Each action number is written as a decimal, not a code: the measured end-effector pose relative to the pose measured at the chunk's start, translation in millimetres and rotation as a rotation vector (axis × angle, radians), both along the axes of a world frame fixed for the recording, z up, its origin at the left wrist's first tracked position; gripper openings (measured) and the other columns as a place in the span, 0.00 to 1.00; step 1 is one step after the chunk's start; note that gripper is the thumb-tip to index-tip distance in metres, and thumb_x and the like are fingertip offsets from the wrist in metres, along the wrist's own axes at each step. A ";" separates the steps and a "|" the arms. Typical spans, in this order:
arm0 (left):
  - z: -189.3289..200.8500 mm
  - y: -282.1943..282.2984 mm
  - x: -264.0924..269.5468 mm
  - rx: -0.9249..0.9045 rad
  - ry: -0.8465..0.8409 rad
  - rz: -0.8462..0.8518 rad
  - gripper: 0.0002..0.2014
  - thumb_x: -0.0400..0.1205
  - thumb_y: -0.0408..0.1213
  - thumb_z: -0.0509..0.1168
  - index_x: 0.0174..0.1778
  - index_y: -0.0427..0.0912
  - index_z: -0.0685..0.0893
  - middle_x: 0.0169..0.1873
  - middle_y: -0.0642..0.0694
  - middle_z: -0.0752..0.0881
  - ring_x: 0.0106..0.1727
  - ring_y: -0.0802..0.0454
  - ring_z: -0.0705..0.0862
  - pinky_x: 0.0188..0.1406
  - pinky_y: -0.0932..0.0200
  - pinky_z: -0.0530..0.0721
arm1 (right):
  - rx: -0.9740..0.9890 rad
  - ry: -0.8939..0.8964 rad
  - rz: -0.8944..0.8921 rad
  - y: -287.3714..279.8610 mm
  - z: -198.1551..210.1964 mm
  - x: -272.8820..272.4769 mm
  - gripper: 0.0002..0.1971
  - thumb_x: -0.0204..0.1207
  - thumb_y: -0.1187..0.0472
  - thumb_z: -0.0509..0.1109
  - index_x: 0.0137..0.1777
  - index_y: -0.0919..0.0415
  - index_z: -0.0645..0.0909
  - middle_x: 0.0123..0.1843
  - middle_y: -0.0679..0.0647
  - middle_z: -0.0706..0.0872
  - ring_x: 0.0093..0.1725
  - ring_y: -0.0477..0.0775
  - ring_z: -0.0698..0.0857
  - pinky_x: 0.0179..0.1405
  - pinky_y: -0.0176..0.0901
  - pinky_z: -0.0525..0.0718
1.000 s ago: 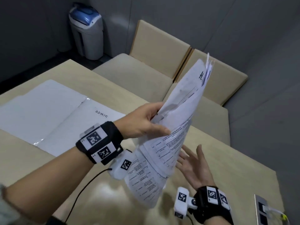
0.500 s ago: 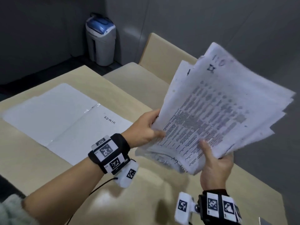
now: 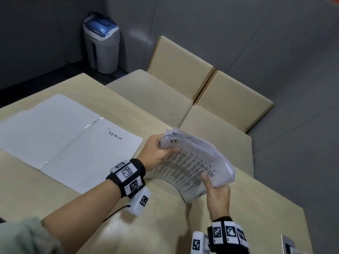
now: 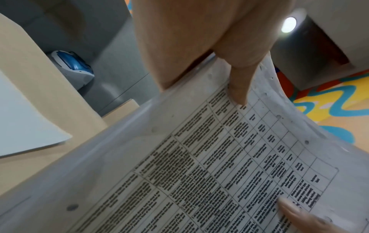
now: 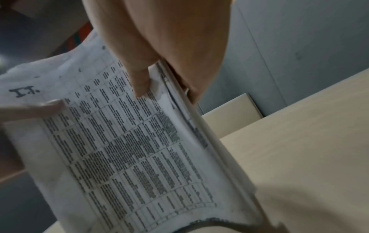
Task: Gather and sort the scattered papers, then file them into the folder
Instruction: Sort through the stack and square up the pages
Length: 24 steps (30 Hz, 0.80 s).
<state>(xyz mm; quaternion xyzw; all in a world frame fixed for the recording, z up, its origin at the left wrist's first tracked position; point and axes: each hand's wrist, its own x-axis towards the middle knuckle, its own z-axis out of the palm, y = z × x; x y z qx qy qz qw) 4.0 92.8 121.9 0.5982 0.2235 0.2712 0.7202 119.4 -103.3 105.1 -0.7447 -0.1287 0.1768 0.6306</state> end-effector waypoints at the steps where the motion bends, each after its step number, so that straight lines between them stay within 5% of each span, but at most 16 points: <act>1: 4.4 -0.7 0.0 0.007 -0.015 0.005 0.13 0.76 0.27 0.76 0.57 0.31 0.89 0.52 0.34 0.93 0.53 0.37 0.92 0.55 0.43 0.91 | 0.007 -0.015 -0.014 -1.0 1.4 1.3 0.03 0.77 0.66 0.76 0.46 0.57 0.87 0.46 0.53 0.92 0.51 0.53 0.91 0.32 0.29 0.87; 5: 22.4 0.0 -0.6 0.034 -0.129 0.044 0.15 0.72 0.24 0.79 0.53 0.38 0.87 0.43 0.48 0.94 0.46 0.52 0.93 0.45 0.59 0.91 | 0.137 -0.104 -0.069 -3.4 18.3 6.3 0.09 0.75 0.62 0.77 0.53 0.64 0.87 0.46 0.52 0.93 0.46 0.48 0.92 0.36 0.32 0.88; 8: 17.6 3.0 2.4 0.059 -0.089 0.035 0.22 0.69 0.27 0.82 0.53 0.41 0.78 0.43 0.48 0.91 0.45 0.52 0.92 0.44 0.57 0.90 | 0.157 -0.067 -0.005 -4.1 18.0 8.1 0.20 0.72 0.68 0.79 0.64 0.66 0.82 0.52 0.56 0.92 0.50 0.46 0.92 0.43 0.34 0.89; 12: -2.1 4.9 9.7 0.060 0.010 0.075 0.25 0.68 0.38 0.84 0.55 0.37 0.80 0.49 0.43 0.91 0.49 0.45 0.92 0.51 0.42 0.92 | 0.081 -0.124 0.025 -2.8 9.9 12.3 0.23 0.74 0.72 0.77 0.66 0.56 0.78 0.55 0.52 0.91 0.53 0.43 0.91 0.50 0.35 0.87; 19: 18.0 -0.2 27.5 0.026 -0.024 0.231 0.30 0.66 0.64 0.76 0.46 0.44 0.72 0.34 0.49 0.81 0.34 0.52 0.82 0.34 0.56 0.84 | 0.102 -0.157 0.071 1.6 13.5 19.1 0.18 0.76 0.72 0.75 0.62 0.55 0.81 0.53 0.51 0.91 0.50 0.40 0.91 0.45 0.30 0.87; 24: 22.7 6.1 48.2 0.018 0.079 0.431 0.15 0.79 0.46 0.70 0.46 0.44 0.70 0.32 0.54 0.77 0.33 0.53 0.76 0.36 0.55 0.78 | 0.119 -0.058 0.099 6.0 4.5 22.6 0.27 0.71 0.72 0.79 0.70 0.61 0.80 0.59 0.59 0.91 0.59 0.53 0.90 0.54 0.40 0.89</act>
